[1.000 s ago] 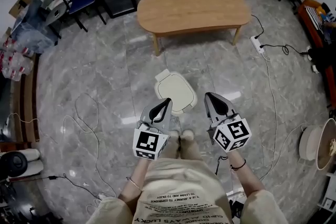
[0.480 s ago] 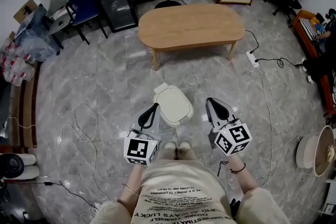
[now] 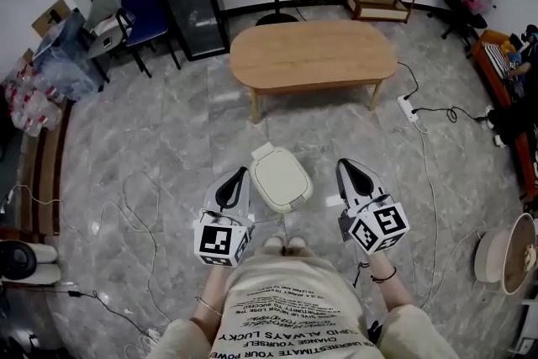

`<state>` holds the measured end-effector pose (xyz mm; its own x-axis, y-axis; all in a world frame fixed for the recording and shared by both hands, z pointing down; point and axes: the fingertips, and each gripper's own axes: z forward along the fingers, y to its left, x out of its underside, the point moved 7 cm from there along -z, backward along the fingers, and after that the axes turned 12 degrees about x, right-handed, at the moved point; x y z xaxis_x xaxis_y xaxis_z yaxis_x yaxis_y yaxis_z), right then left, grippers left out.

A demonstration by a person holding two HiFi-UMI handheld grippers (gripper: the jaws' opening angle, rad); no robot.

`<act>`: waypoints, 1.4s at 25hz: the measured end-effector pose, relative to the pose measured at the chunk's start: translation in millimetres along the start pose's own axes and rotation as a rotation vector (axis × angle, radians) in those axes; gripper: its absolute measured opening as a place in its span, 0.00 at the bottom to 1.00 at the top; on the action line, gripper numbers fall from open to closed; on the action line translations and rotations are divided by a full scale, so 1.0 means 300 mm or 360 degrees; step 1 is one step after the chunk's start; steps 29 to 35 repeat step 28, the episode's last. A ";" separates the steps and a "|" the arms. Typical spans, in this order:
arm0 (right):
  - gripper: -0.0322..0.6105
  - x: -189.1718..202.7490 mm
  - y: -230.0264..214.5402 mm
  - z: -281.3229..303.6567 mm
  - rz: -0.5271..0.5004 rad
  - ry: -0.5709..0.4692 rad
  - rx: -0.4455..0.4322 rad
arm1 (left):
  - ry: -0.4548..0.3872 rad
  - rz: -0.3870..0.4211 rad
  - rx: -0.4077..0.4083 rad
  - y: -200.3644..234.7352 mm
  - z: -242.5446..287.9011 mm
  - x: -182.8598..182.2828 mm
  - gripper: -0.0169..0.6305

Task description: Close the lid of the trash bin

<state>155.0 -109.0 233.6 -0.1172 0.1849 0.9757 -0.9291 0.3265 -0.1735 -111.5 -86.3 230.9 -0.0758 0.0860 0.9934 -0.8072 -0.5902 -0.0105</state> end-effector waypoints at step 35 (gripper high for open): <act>0.06 -0.043 0.036 0.030 -0.0082 -0.0068 0.0019 | -0.0024 0.0012 -0.0041 0.059 -0.002 -0.014 0.06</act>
